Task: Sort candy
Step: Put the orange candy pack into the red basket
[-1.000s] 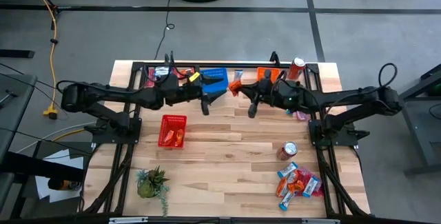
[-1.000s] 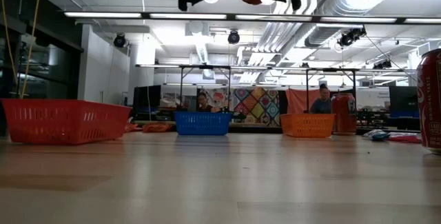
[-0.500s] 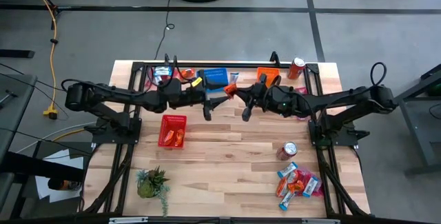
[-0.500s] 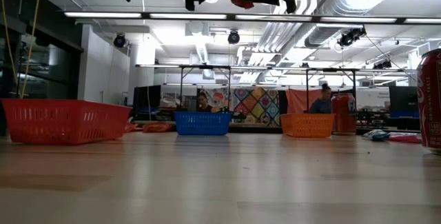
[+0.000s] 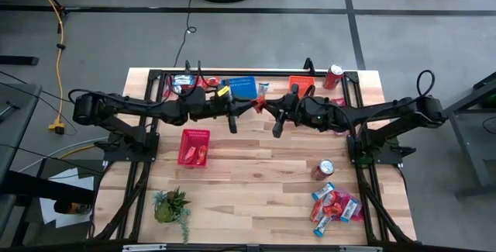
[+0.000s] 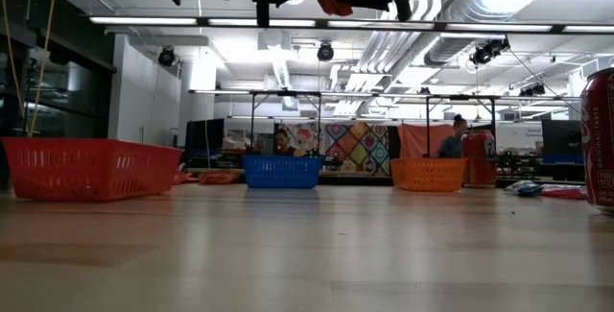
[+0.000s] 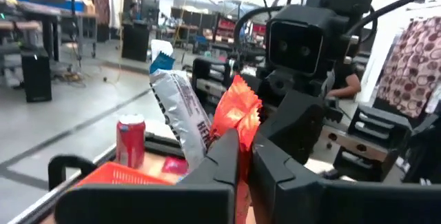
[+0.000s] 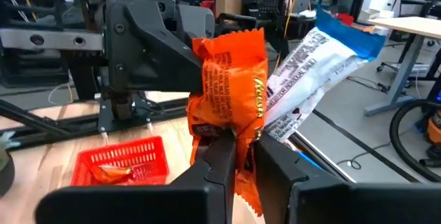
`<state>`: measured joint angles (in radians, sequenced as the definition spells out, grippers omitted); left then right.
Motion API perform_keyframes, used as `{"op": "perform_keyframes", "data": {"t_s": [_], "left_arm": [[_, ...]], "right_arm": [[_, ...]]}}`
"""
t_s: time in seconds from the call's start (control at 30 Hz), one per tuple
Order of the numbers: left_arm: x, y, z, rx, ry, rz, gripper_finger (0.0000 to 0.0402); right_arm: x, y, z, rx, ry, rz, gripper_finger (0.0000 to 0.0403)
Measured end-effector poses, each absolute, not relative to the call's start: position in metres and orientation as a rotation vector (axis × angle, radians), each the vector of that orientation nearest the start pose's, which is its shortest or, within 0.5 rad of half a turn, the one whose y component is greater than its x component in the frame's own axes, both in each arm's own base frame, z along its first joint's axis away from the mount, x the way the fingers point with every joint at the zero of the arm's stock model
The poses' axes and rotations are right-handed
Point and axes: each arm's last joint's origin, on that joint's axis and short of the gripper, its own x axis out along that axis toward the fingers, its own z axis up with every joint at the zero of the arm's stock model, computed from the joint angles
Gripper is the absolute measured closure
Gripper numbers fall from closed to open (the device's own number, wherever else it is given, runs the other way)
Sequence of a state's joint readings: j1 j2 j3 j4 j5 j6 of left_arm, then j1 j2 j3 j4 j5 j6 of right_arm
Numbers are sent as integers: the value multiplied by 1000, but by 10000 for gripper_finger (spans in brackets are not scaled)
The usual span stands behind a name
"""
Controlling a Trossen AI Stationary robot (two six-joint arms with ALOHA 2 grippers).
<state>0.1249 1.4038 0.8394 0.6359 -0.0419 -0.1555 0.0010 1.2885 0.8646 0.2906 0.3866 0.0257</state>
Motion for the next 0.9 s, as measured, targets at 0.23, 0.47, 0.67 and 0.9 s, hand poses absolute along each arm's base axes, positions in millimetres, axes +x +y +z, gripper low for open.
{"op": "perform_keyframes", "data": {"t_s": [0.23, 0.47, 0.67, 0.9], "left_arm": [[292, 37, 289, -160, 101, 163, 401], [259, 33, 291, -169, 322, 181, 401], [228, 29, 298, -193, 428, 195, 401], [176, 23, 303, -325, 553, 338, 401]], "right_arm": [[284, -12, 292, -1, 210, -431, 326], [273, -12, 280, 62, 366, -448, 309], [262, -12, 279, 48, 442, -454, 306], [250, -21, 286, 45, 454, -505, 306]]}}
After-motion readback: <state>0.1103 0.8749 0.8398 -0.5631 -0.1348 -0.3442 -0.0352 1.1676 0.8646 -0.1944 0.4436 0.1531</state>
